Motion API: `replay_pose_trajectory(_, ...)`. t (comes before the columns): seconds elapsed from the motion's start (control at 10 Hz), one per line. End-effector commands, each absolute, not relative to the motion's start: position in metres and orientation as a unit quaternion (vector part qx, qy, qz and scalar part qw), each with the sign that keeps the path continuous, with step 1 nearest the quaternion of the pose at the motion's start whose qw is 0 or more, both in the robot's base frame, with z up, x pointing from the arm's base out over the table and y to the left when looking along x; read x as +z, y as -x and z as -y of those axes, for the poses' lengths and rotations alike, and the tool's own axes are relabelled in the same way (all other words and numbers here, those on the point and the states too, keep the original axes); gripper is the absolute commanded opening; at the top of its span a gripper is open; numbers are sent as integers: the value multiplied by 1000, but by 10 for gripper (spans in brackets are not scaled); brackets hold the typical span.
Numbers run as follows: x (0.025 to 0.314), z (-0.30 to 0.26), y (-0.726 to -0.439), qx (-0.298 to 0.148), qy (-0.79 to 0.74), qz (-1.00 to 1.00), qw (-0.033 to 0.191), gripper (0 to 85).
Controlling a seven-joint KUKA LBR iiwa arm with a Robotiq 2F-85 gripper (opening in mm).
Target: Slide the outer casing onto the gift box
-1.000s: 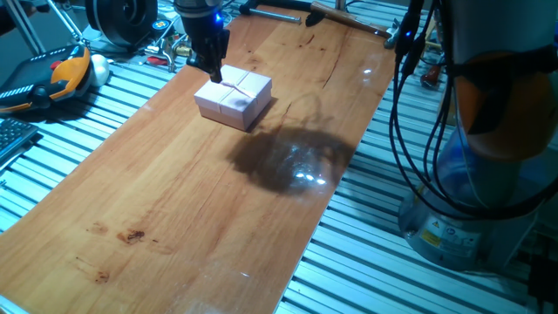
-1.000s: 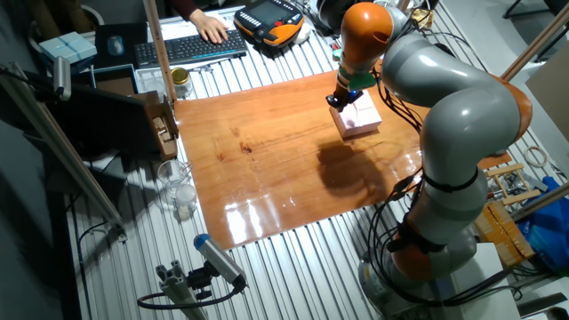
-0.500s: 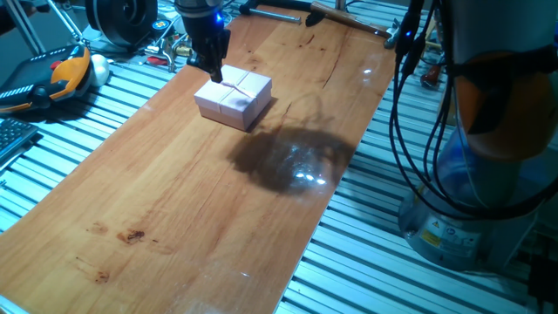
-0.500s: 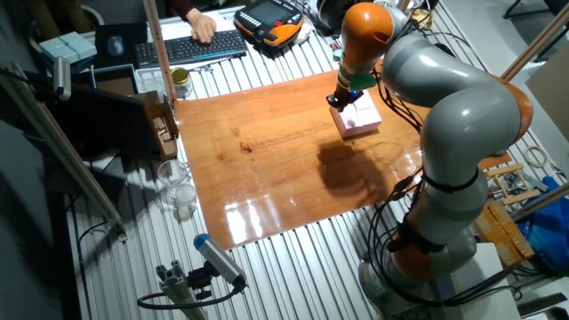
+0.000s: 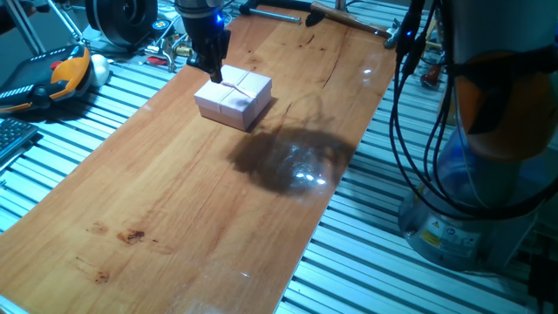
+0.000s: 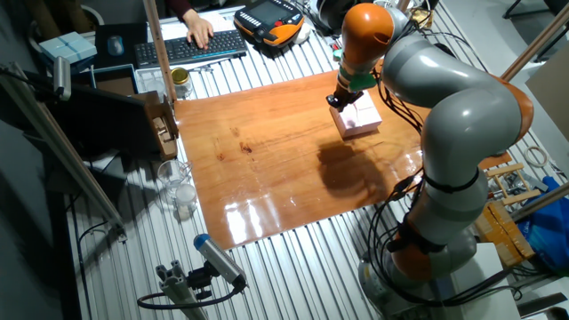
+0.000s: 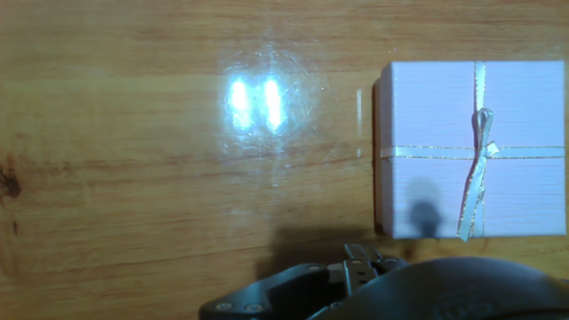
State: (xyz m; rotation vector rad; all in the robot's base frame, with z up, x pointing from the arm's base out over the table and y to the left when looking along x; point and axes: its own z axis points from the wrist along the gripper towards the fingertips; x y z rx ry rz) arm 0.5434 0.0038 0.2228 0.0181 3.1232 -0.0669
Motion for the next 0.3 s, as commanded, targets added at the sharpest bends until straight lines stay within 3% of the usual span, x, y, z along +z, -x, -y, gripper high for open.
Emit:
replay_pose_trajectory(0.0,223,-4,-543,-21,-6,-1000,10,0)
replay_pose_trajectory(0.2,223,-3,-543,-24,-7,-1000,12,0)
